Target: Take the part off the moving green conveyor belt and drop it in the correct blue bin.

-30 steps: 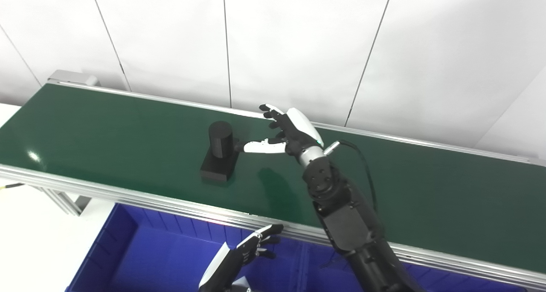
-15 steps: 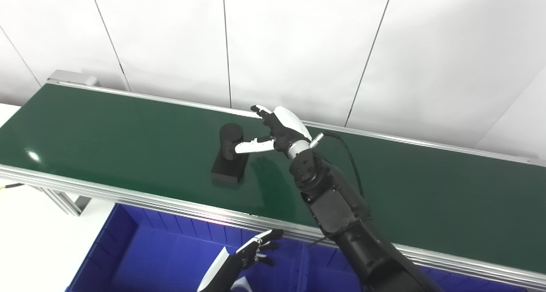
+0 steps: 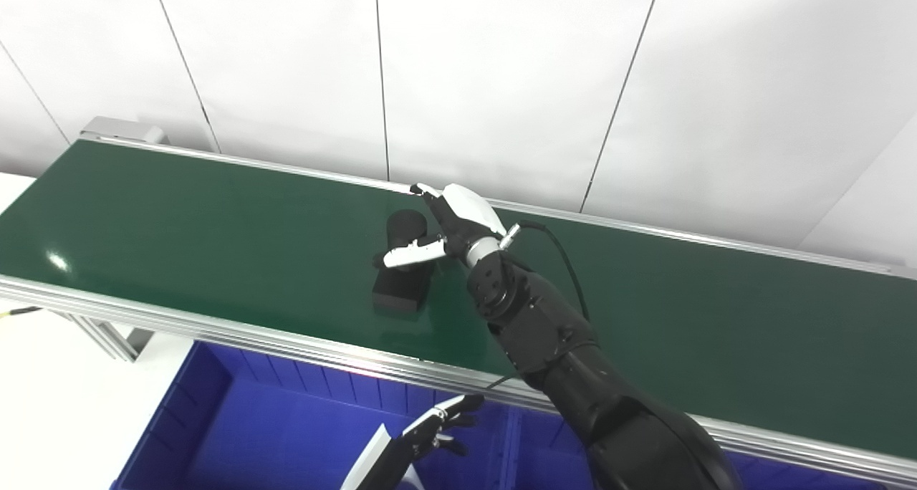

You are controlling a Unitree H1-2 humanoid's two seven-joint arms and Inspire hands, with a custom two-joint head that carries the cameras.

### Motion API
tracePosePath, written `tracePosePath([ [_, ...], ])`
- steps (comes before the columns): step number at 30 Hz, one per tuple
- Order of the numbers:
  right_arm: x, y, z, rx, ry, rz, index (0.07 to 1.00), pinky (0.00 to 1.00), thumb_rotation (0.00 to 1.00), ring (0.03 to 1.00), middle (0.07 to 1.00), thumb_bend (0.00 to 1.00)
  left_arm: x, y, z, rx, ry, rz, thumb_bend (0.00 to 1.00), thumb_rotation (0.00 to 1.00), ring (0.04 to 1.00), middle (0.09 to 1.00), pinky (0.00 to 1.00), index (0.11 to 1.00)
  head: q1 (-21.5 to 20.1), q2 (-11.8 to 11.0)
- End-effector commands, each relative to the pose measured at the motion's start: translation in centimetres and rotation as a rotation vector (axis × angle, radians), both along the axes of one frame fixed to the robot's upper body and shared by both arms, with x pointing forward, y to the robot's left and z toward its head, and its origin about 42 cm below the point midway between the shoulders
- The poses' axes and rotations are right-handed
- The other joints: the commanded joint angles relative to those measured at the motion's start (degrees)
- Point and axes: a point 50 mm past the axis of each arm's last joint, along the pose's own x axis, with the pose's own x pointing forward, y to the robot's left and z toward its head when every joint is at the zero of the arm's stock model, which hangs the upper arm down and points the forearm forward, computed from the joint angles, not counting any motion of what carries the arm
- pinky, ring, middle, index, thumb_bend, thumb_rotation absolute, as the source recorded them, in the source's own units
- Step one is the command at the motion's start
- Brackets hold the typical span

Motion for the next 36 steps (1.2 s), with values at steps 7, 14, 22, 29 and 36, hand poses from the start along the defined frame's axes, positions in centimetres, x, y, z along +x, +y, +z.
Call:
tracePosePath([
  [7, -0.2, 2.7, 2.0, 0.102, -0.066, 0.058, 0.891, 0.62, 0.24, 0.785, 0.902, 0.82, -0.5, -0.6, 1.4, -0.036, -0.069, 0.013, 0.96, 0.47, 0.841, 0.891, 0.67, 0.861, 0.26, 0.47],
  [14, -0.4, 1.5, 0.3, 0.189, -0.056, 0.018, 0.624, 0.46, 0.01, 0.503, 0.521, 0.55, -0.7, -0.6, 1.4, -0.034, -0.067, 0.022, 0.97, 0.48, 0.838, 0.887, 0.67, 0.863, 0.27, 1.0],
  [22, -0.7, 1.1, 0.2, 0.273, -0.135, -0.024, 0.518, 0.43, 0.0, 0.416, 0.52, 0.51, -0.5, -0.2, 1.4, -0.052, -0.06, 0.019, 0.96, 0.45, 0.854, 0.895, 0.69, 0.865, -0.53, 1.31],
  [29, -0.8, 0.4, 0.0, 0.344, -0.186, -0.079, 0.491, 0.35, 0.0, 0.476, 0.586, 0.49, 0.0, 0.4, 1.3, -0.056, -0.057, 0.004, 0.94, 0.44, 0.863, 0.901, 0.71, 0.874, -2.09, 1.7],
  [36, -1.2, -0.4, -0.2, 0.423, -0.227, -0.129, 0.483, 0.34, 0.0, 0.474, 0.58, 0.49, 0.4, 1.0, 1.4, -0.047, -0.065, -0.002, 0.94, 0.43, 0.864, 0.906, 0.71, 0.887, -3.61, 2.27],
])
